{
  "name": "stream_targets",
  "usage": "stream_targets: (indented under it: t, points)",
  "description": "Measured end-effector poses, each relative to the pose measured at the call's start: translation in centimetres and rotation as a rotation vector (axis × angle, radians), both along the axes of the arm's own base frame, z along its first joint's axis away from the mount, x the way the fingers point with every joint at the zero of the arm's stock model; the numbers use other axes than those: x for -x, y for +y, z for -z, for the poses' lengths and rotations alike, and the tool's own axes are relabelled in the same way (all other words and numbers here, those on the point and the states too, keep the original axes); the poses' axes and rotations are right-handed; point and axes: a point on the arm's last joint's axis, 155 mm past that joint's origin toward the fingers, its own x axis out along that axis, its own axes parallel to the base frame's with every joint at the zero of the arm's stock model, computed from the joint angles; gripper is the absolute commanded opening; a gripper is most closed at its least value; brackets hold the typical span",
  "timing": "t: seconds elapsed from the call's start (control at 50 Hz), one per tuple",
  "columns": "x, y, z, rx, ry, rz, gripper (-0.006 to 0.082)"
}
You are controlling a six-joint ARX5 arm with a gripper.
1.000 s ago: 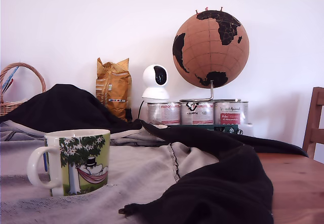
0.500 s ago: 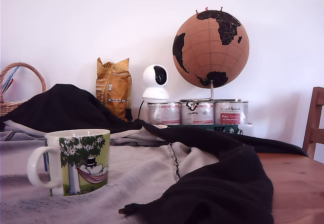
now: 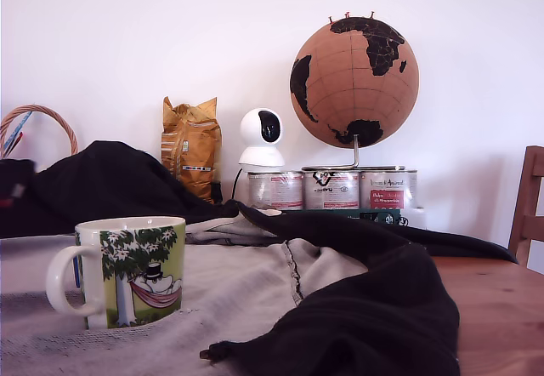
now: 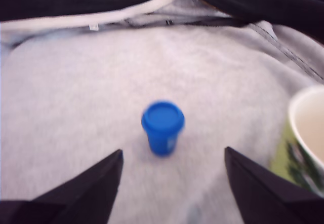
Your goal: Pick the blue coffee capsule and place it inside the green coffee cup
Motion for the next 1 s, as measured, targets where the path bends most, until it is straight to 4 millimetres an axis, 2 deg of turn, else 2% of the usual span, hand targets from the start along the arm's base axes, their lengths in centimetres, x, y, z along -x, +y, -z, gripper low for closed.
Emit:
stream_targets:
  t: [0.28,0.4,0.58,0.72,0.82,1.0]
  points:
    - [-2.2,-1.1,3.0,-0.018,0.08,0.063,0.0665]
    - [-3.2,-1.2,3.7,-0.021,0.094,0.066,0.0657]
    - [-4.1,-1.3,4.5,-0.025,0.14,0.067,0.0511]
    - [-4.2,-1.3,4.7,-0.027,0.155,0.068,0.0327]
    - [-4.3,-1.4,4.6,-0.026,0.152,0.077,0.023]
    - [-4.5,-2.2,3.7,-0.005,0.135,0.12,0.0215]
